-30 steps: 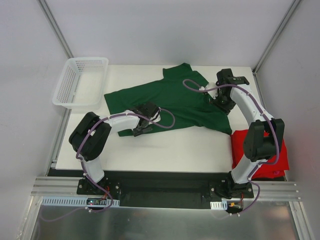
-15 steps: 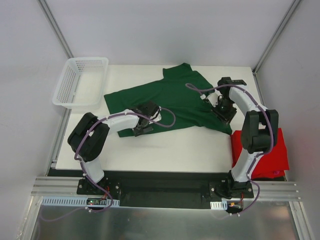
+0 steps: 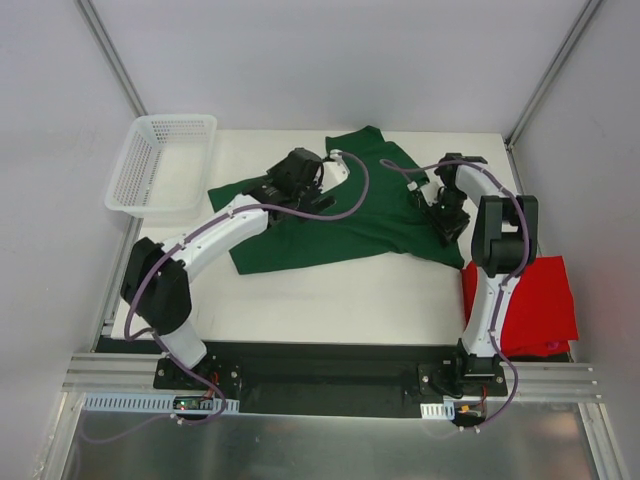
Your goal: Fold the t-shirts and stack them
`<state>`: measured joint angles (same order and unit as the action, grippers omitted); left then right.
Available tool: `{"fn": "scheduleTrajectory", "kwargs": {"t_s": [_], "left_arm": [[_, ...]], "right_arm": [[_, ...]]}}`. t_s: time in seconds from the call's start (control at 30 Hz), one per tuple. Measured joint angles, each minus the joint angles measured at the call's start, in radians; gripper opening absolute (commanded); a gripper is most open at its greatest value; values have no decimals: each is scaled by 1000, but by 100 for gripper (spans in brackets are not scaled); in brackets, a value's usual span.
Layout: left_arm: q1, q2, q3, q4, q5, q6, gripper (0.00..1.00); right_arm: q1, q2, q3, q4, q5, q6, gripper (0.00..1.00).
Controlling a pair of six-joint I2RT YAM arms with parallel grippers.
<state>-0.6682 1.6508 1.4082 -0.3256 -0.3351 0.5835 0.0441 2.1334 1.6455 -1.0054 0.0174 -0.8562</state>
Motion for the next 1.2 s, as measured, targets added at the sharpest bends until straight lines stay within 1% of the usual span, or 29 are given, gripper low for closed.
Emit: {"fn": "scheduleTrajectory", "kwargs": {"t_s": [0.13,0.27,0.4,0.47,0.6,0.67,0.73,0.8,0.9,1.03,1.2], "left_arm": [[2,76,13,23,31,-5,99],[3,155,14,21,52,-19,99],[3,159,14,23,66,-19,99],[3,152,14,25,67,-19,99],[3,127,8,27,68,-19,99],[3,105,-10,31,68,-18,99],[3,84,-35,36,68,-18,99],[11,68,-71,41,74,-19,99],[36,64,-140,48,98,-20,99],[90,74,-224,38,115,-19,99],[168,147,-268,35,122,-13,99]], "right_arm": [[9,-2,-28,7,20,-4,39],[28,-38,-118,-9,69,-32,40],[40,-69,-197,-34,129,-77,40],[39,-76,-215,-62,149,-98,43],[39,-87,-203,-137,145,-132,45],[37,-98,-149,-186,117,-137,47],[33,-111,-69,-196,92,-127,48],[27,-132,19,-166,68,-106,49],[23,-179,79,-76,34,-65,49],[22,-194,101,42,-43,-21,49],[32,-143,106,163,-124,7,49]]}}
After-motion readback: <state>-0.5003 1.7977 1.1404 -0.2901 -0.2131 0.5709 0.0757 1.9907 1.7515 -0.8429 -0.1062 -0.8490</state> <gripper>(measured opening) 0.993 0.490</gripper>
